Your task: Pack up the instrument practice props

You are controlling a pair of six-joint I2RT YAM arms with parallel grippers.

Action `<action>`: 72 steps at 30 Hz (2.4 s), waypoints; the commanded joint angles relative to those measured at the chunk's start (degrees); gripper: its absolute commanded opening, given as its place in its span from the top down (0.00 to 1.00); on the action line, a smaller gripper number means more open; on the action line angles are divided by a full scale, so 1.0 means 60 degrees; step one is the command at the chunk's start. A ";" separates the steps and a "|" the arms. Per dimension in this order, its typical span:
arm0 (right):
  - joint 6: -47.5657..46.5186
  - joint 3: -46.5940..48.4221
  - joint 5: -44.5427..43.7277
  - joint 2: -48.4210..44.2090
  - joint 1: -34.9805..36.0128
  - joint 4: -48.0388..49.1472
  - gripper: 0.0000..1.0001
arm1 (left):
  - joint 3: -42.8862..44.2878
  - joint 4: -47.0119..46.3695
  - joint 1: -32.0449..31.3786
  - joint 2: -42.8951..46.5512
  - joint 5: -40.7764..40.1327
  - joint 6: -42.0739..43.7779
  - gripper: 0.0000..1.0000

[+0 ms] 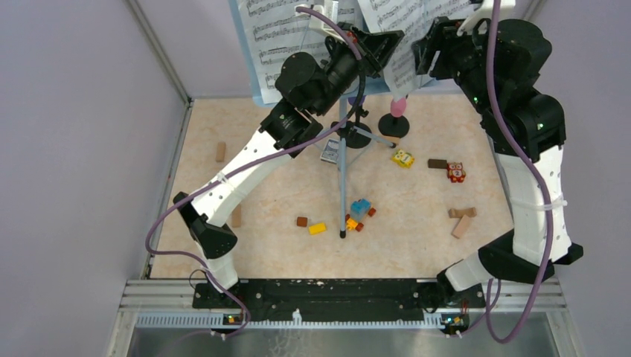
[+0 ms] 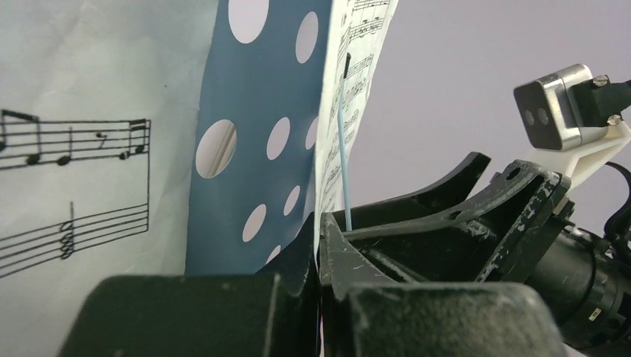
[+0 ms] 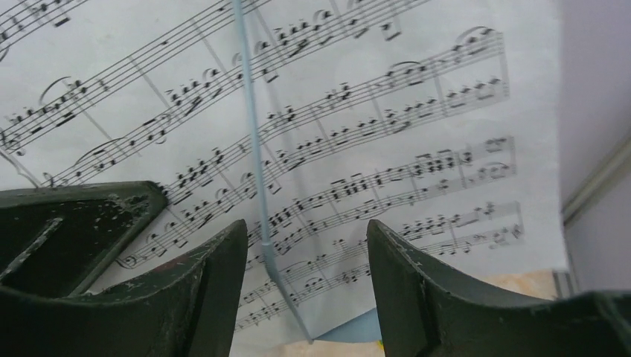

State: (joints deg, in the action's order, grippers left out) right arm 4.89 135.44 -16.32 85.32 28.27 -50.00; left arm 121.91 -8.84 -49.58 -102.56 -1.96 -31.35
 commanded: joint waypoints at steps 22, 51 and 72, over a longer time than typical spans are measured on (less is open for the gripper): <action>-0.0428 -0.1030 0.1004 -0.0706 -0.0062 0.2598 1.00 | -0.0117 -0.0094 -0.0104 0.0197 0.0127 0.0171 1.00; -0.0565 -0.5676 0.1644 -0.2958 -0.0065 0.6341 1.00 | -0.2045 -0.0369 -0.0101 0.2609 -0.0843 0.0684 1.00; -0.0624 -0.5590 0.1343 -0.2620 -0.0070 0.6005 0.85 | -0.5290 0.3154 -0.0108 0.7632 0.0941 0.0982 1.00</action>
State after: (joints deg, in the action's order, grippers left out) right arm 1.56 101.25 -7.60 69.21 28.21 -13.21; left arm 94.83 1.54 -49.98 -62.50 0.49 -26.85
